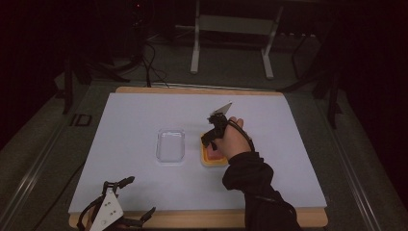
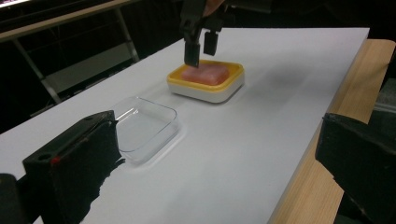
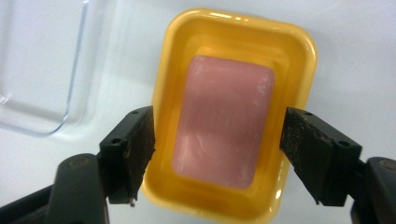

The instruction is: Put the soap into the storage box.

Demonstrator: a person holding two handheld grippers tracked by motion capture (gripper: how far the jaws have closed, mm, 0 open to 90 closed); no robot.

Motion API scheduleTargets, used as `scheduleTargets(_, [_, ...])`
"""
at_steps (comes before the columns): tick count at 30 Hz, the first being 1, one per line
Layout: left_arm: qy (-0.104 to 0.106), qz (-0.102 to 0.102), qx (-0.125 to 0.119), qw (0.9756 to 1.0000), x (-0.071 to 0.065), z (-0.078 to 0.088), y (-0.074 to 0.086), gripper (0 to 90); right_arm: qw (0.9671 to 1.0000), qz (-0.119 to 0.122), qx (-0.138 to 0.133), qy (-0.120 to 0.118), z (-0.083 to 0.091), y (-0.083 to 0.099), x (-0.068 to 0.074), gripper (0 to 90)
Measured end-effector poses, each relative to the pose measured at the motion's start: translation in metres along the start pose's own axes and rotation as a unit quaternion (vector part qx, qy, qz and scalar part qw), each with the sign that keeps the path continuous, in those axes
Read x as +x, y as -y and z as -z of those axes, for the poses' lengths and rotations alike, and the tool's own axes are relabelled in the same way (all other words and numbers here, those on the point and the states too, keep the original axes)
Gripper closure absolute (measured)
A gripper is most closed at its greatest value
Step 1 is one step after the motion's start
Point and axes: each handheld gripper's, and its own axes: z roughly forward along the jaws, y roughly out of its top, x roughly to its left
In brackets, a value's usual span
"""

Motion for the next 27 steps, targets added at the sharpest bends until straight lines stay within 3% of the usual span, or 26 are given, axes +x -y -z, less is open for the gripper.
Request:
scheduleTargets(1, [0.000,0.000,0.000,1.0000,0.000,0.000,0.000,0.5,0.9994,0.029,-0.004,-0.016,0.005,0.003,-0.003,23.0])
scheduleTargets(2, [0.001,0.000,0.000,1.0000,0.000,0.000,0.000,0.5,0.9986,0.050,-0.007,-0.017,0.007,0.004,-0.005,22.5])
scheduleTargets(3, [0.001,0.000,0.000,1.0000,0.000,-0.001,0.000,0.5,0.9986,0.050,-0.007,-0.017,0.007,0.004,-0.005,22.5])
scheduleTargets(4, [0.000,0.000,0.001,1.0000,0.000,-0.001,0.000,0.5,0.9954,0.091,-0.021,-0.023,0.012,0.008,-0.010,22.2])
scheduleTargets(7, [0.000,0.000,0.002,1.0000,0.000,-0.001,0.000,0.5,0.9937,0.102,-0.032,-0.034,0.018,0.012,-0.015,22.3])
scheduleTargets(9, [0.000,-0.001,0.004,1.0000,-0.001,-0.002,0.000,0.5,0.9904,0.125,-0.050,-0.033,0.025,0.020,-0.021,20.2])
scheduleTargets(11, [0.001,-0.001,0.004,1.0000,-0.001,-0.002,0.000,0.5,0.9884,0.139,-0.052,-0.033,0.030,0.024,-0.024,20.3])
scheduleTargets(15, [0.001,0.000,0.004,1.0000,-0.001,-0.002,0.000,0.5,0.9832,0.157,-0.076,-0.053,0.039,0.035,-0.032,20.2])
scheduleTargets(16, [0.001,0.000,0.005,1.0000,-0.001,-0.002,0.000,0.5,0.9832,0.157,-0.076,-0.053,0.039,0.035,-0.032,20.2])
scheduleTargets(17, [0.001,0.000,0.004,1.0000,-0.001,-0.002,0.000,0.5,0.9803,0.171,-0.085,-0.050,0.041,0.037,-0.034,20.1])
scheduleTargets(18, [0.001,-0.001,0.005,1.0000,-0.001,-0.002,0.000,0.5,0.9736,0.201,-0.100,-0.041,0.044,0.043,-0.038,18.2])
scheduleTargets(22, [0.001,0.000,0.005,1.0000,-0.001,-0.002,0.000,0.5,0.9720,0.206,-0.105,-0.044,0.047,0.048,-0.043,18.0])
scheduleTargets(23, [0.001,0.000,0.006,1.0000,-0.001,-0.003,0.000,0.5,0.9720,0.201,-0.109,-0.053,0.050,0.057,-0.051,17.4])
scheduleTargets(27, [0.001,-0.001,0.007,1.0000,-0.001,-0.003,0.000,0.5,0.9716,0.197,-0.122,-0.046,0.053,0.065,-0.059,17.0])
